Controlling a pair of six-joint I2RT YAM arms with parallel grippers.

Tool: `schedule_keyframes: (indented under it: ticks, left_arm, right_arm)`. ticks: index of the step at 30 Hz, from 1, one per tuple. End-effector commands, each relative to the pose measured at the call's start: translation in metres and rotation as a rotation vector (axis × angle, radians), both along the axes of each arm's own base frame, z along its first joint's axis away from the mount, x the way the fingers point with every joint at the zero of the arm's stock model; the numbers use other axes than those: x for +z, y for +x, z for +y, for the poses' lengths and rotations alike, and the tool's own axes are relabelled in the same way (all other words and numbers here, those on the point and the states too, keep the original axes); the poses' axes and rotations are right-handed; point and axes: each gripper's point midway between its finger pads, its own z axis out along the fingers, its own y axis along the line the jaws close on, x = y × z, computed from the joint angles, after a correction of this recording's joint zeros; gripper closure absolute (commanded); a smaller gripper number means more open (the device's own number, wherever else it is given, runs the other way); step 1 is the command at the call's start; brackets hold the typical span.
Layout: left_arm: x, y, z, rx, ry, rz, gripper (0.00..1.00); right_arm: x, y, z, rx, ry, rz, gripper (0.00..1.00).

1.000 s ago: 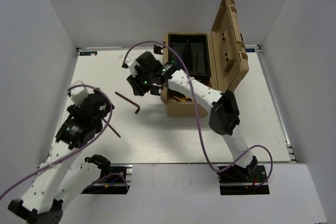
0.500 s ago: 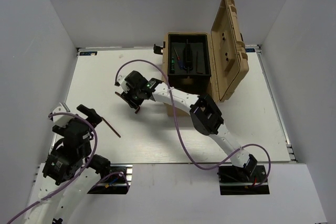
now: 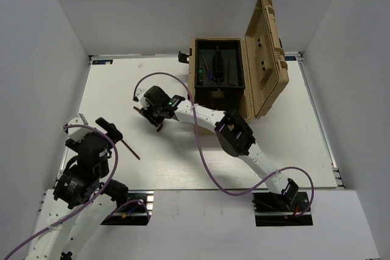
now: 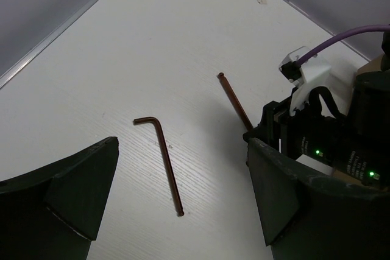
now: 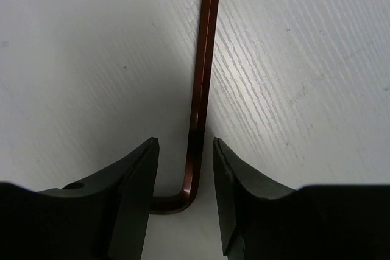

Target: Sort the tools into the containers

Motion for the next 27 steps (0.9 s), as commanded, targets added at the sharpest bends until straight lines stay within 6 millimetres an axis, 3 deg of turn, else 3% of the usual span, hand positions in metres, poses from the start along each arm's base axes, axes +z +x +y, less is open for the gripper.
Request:
schedule_keyframes:
  ticks: [1, 8, 16, 21, 24, 27]
  left_arm:
    - [0.000, 0.002, -0.003, -0.017, 0.008, -0.001, 0.04]
    - [0.000, 0.002, -0.003, -0.017, 0.008, -0.001, 0.04]
    - [0.001, 0.001, -0.002, -0.016, 0.004, -0.010, 0.04]
    - [0.003, 0.002, -0.002, -0.019, 0.008, -0.015, 0.04]
    - [0.002, 0.002, -0.004, -0.027, 0.005, -0.013, 0.04]
    - [0.002, 0.002, -0.004, -0.027, 0.005, -0.013, 0.04]
  right_arm:
    - [0.000, 0.010, 0.012, -0.012, 0.020, -0.061, 0.53]
    - [-0.012, 0.009, 0.006, -0.022, -0.015, -0.059, 0.56]
    - [-0.020, -0.011, -0.009, 0.005, -0.066, 0.012, 0.83]
    - [-0.026, -0.035, -0.029, 0.029, -0.115, 0.114, 1.00]
    - [-0.028, -0.047, -0.041, 0.039, -0.148, 0.172, 1.00]
    - [-0.015, -0.059, -0.041, 0.072, -0.143, 0.223, 1.00]
